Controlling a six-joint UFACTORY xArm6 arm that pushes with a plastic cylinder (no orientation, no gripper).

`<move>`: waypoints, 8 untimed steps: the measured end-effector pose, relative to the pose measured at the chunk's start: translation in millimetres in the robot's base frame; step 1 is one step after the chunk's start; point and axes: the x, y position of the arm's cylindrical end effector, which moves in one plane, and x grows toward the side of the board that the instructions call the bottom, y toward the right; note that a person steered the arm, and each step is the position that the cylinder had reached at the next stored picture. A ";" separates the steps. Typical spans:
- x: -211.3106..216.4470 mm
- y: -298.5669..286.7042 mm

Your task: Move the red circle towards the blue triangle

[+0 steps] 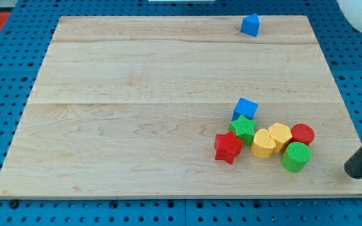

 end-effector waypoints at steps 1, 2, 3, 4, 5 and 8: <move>-11.9 -28.5; -14.9 -28.9; -14.9 -28.9; -28.2 -38.6; -54.5 -59.3; -114.3 -90.1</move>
